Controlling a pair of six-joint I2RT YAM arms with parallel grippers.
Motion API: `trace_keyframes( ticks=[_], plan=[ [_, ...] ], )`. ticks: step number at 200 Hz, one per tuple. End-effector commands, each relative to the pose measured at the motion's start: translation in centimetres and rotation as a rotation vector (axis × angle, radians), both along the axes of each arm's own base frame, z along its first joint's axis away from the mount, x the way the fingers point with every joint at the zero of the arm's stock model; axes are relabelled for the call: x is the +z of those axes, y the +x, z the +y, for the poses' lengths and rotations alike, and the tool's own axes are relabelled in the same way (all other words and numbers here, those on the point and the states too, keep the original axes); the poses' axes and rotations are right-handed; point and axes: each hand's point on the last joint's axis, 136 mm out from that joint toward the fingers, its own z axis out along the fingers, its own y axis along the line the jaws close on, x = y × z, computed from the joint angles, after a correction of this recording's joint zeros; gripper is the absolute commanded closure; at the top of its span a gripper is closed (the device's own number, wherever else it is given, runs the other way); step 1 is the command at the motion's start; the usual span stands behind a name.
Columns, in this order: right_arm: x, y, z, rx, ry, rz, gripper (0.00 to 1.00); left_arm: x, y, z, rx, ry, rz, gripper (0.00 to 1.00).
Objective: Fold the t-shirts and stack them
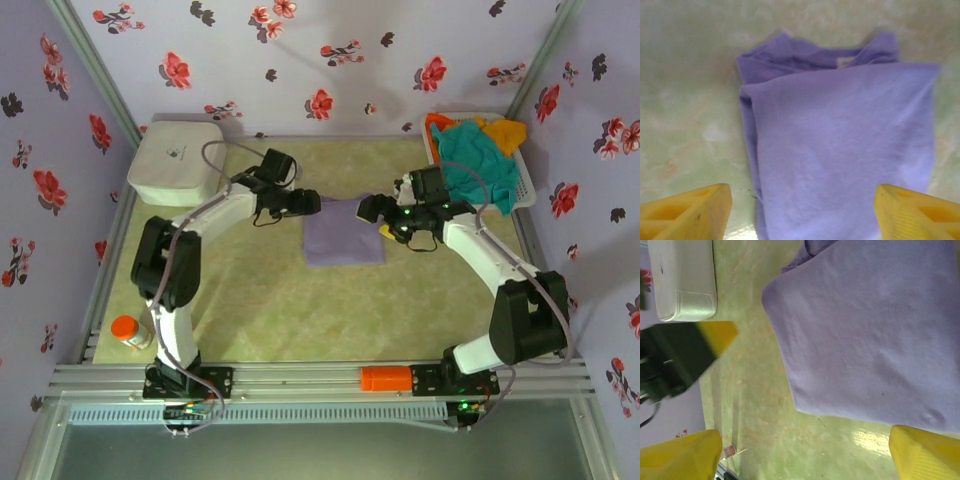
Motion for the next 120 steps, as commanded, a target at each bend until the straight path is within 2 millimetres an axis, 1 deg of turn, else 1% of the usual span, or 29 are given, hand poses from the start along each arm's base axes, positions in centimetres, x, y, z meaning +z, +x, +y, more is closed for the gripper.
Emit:
trace_keyframes(
  ticks=[1, 31, 53, 79, 97, 120],
  plan=[
    [-0.5, -1.6, -1.7, -0.005, -0.050, 0.014, 0.13, -3.9, -1.4, 0.5, -0.042, 0.067, 0.112, 0.29],
    [-1.3, -3.3, -2.7, 0.007, -0.091, 0.023, 0.13, -5.5, -1.4, -0.5, -0.025, 0.021, 0.139, 0.32],
    [-2.2, -4.1, -3.3, -0.002, -0.101, 0.042, 0.13, -5.9, -1.9, -2.1, -0.046, -0.039, 0.153, 0.34],
    [-2.9, -4.5, -3.4, -0.010, -0.086, 0.058, 0.13, -6.1, -2.2, -3.1, -0.051, -0.061, 0.160, 0.37],
    [-3.1, -4.6, -3.5, -0.014, -0.083, 0.063, 0.13, -6.7, -2.3, -3.3, -0.047, -0.057, 0.179, 0.39],
    [-2.8, -4.8, -3.4, -0.012, -0.078, 0.059, 0.13, -7.6, -2.3, -3.1, -0.032, -0.036, 0.199, 0.41]
  ],
)
